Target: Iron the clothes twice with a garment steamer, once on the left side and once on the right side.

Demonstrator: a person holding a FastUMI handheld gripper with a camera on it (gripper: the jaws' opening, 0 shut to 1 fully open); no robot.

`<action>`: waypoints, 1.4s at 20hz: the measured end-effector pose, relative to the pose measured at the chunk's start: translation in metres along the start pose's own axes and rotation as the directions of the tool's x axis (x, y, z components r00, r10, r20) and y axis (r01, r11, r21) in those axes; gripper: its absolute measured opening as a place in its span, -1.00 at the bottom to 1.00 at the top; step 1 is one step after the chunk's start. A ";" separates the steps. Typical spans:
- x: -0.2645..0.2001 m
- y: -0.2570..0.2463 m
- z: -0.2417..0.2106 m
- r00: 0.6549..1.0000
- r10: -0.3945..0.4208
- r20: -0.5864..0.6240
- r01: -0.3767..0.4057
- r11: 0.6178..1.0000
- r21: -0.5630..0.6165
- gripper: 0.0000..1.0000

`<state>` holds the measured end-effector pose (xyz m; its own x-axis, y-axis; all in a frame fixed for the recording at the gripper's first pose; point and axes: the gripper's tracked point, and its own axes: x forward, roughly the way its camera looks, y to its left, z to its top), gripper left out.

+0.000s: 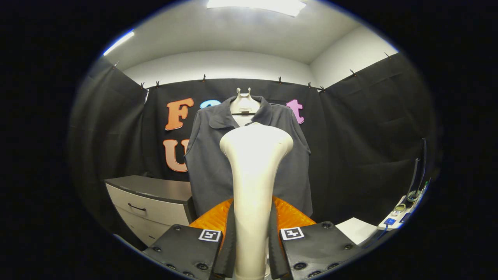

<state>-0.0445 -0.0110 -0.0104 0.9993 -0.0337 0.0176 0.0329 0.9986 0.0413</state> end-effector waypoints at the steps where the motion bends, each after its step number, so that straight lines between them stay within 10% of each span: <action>1: -0.001 0.002 0.001 1.000 0.002 0.002 -0.002 1.000 -0.002 -0.17; 28: -0.031 0.017 0.004 0.999 0.030 0.026 -0.030 1.000 0.005 -0.17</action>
<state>-0.0753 0.0072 -0.0067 0.9990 -0.0047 0.0446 0.0027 0.9990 0.0455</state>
